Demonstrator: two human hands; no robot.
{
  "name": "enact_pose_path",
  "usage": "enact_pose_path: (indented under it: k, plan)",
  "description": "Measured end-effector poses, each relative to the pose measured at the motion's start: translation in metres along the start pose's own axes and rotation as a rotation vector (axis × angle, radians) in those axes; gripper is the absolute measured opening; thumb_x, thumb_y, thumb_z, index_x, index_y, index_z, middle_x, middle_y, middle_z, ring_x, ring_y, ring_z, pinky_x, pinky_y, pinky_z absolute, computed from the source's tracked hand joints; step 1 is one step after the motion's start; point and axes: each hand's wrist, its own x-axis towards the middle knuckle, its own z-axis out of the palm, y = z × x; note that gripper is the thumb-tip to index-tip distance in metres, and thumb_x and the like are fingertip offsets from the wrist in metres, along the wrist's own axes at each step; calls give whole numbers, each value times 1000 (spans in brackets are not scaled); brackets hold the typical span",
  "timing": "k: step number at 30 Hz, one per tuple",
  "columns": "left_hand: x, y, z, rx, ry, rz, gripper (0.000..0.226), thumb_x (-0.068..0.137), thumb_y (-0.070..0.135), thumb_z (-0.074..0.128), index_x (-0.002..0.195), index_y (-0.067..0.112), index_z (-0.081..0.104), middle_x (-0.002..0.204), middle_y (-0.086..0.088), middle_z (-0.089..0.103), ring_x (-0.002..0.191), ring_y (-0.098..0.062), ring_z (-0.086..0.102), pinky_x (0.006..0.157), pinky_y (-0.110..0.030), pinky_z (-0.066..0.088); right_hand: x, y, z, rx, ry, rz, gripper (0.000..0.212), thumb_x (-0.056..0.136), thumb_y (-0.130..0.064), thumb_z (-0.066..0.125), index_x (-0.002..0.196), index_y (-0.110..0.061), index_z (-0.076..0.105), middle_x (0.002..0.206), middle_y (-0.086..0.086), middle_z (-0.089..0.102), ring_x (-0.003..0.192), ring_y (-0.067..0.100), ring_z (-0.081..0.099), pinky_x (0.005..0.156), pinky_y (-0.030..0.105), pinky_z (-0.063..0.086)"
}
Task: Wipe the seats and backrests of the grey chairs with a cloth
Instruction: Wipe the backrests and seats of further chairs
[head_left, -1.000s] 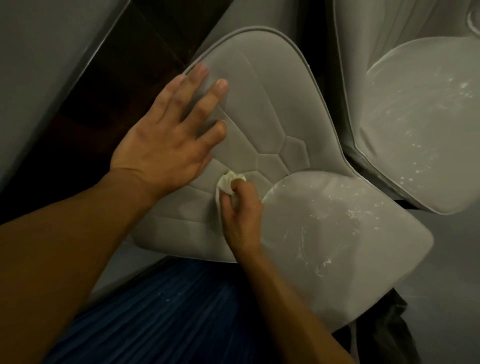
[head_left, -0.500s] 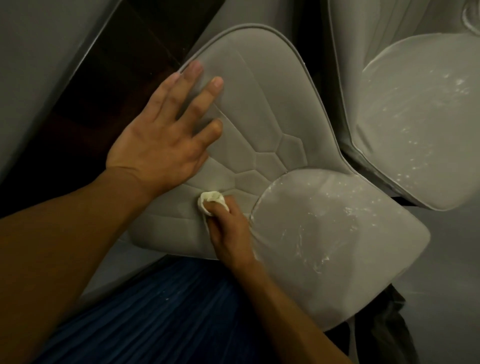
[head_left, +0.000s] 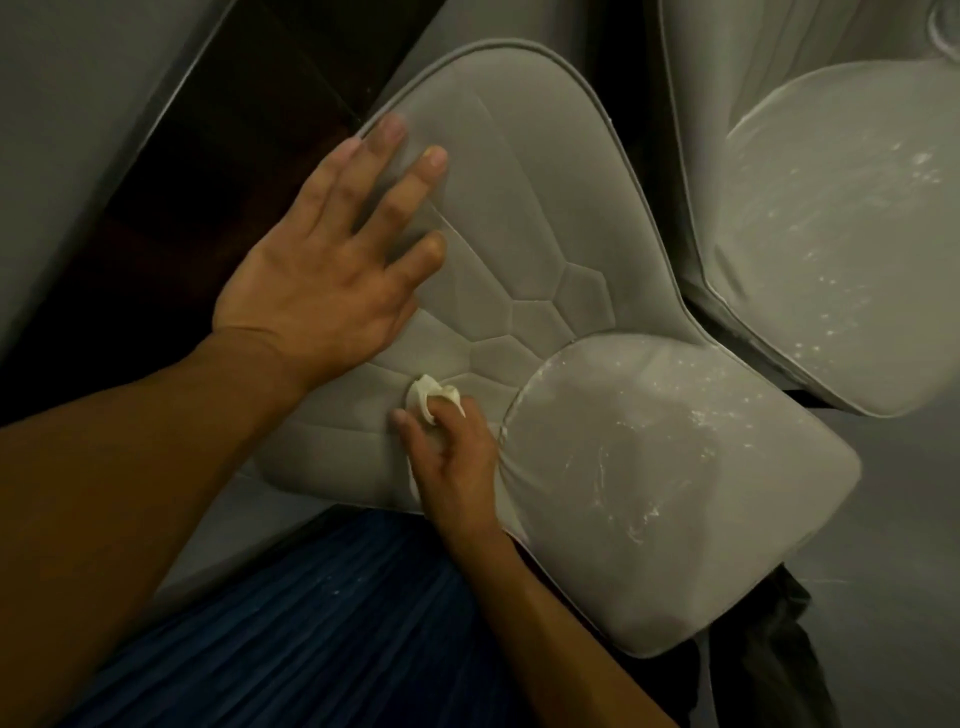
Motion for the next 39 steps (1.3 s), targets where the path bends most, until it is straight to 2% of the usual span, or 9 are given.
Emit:
enact_pose_path:
  k: [3, 6, 8, 13, 18, 23, 27, 34, 39]
  plan:
    - [0, 0, 0, -3, 15, -4, 40, 101, 29, 40, 131, 5, 51, 166, -23, 3, 153, -49, -2, 124, -52, -9, 15, 21, -4, -99, 73, 44, 24, 97, -34, 61, 90, -12, 69, 88, 3, 61, 78, 5, 53, 74, 12, 42]
    - [0, 0, 1, 0, 34, -7, 36, 105, 26, 35, 131, 6, 50, 166, -23, 4, 153, -49, 0, 125, -53, -5, 46, 52, -14, -97, 345, 395, 38, 100, -44, 50, 80, -14, 62, 75, 0, 60, 70, 14, 56, 73, 35, 50]
    - [0, 0, 3, 1, 32, -6, 35, 105, 26, 37, 131, 6, 50, 166, -22, 4, 153, -49, 1, 125, -54, -4, 60, 50, -16, -9, 405, 532, 35, 103, -40, 48, 82, -15, 61, 75, -2, 59, 69, 9, 53, 74, 29, 47]
    - [0, 0, 2, 8, 18, -4, 38, 102, 28, 40, 131, 5, 51, 166, -23, 2, 153, -49, -1, 125, -55, -3, 49, -1, 8, 54, 373, 357, 29, 104, -28, 49, 108, -8, 70, 101, -5, 57, 92, 5, 55, 79, -5, 29]
    - [1, 1, -1, -5, -5, -2, 44, 101, 32, 36, 133, 6, 50, 167, -23, 1, 153, -49, -3, 125, -54, -6, 20, 7, 6, -73, 218, -44, 28, 98, -15, 58, 125, -10, 66, 116, -6, 50, 106, 0, 48, 97, 2, 30]
    - [0, 1, 1, 2, 1, -12, 41, 102, 31, 41, 132, 6, 51, 166, -23, 2, 153, -49, -1, 125, -54, -5, 66, 33, -13, 74, 507, 346, 26, 100, -17, 55, 119, -7, 68, 116, 2, 65, 104, 14, 61, 103, 26, 46]
    - [0, 1, 0, -4, -11, -8, 44, 101, 33, 38, 133, 6, 51, 167, -23, 0, 153, -49, -3, 125, -53, -7, 63, -4, -4, 69, 402, 225, 29, 99, -14, 55, 126, -11, 65, 115, -3, 59, 105, 7, 56, 97, 5, 36]
    - [-1, -1, 2, -16, 1, 0, 44, 105, 32, 33, 134, 6, 51, 167, -24, 4, 153, -50, -1, 125, -56, -3, 57, -1, -37, 80, 443, 216, 28, 99, -21, 54, 123, -13, 67, 119, 5, 66, 108, 14, 62, 99, 29, 50]
    - [-1, 0, 1, -35, -10, -9, 45, 102, 32, 38, 136, 5, 49, 167, -24, 2, 153, -50, -3, 125, -55, -4, 92, -19, -23, 142, 542, 287, 25, 99, -9, 56, 120, -10, 68, 114, -1, 60, 98, -3, 51, 91, -1, 34]
